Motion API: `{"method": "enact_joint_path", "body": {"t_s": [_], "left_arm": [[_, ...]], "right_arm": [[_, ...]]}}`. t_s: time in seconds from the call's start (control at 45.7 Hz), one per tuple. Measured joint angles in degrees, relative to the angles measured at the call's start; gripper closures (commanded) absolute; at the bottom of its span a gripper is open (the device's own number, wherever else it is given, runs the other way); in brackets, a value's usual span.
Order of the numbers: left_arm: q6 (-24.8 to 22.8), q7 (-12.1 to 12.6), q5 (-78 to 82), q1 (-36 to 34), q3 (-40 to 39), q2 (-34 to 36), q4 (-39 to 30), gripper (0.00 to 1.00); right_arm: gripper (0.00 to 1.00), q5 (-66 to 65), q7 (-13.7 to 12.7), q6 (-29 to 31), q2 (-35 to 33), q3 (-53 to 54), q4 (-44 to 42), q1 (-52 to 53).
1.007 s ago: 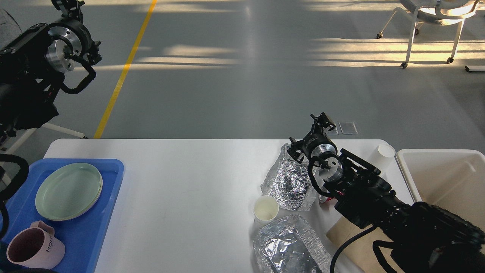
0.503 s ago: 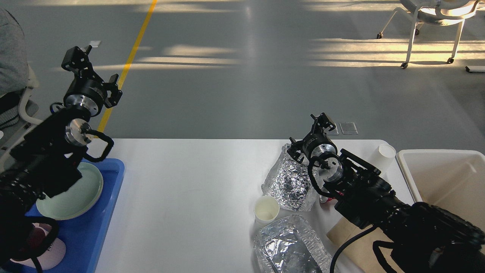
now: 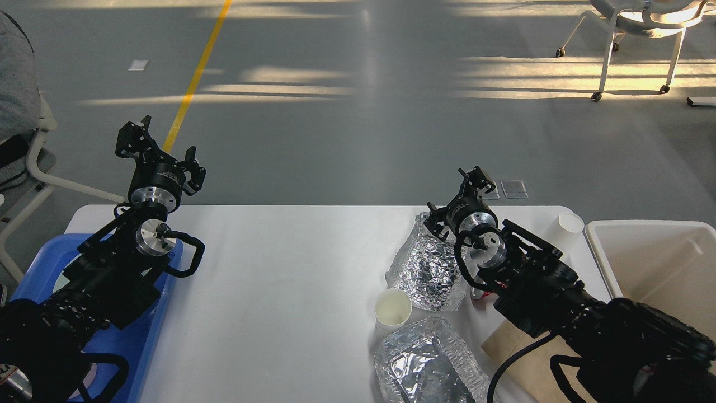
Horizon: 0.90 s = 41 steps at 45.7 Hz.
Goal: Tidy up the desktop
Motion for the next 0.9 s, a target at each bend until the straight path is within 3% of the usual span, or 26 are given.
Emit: {"method": "enact_joint_path", "body": {"t_s": [0.503, 0.897], "left_arm": [[-3.33, -0.01, -0.11, 1.49, -10.62, -3.73, 1.11, 0.00], [-2.71, 0.73, -0.07, 1.53, -11.83, -3.89, 1.03, 0.01]], "right_arm": [[0.00, 0.00, -0.01, 0.00, 0.00, 0.00, 0.00, 0.01], [0.00, 0.00, -0.02, 0.00, 0.00, 0.00, 0.00, -0.02]]}}
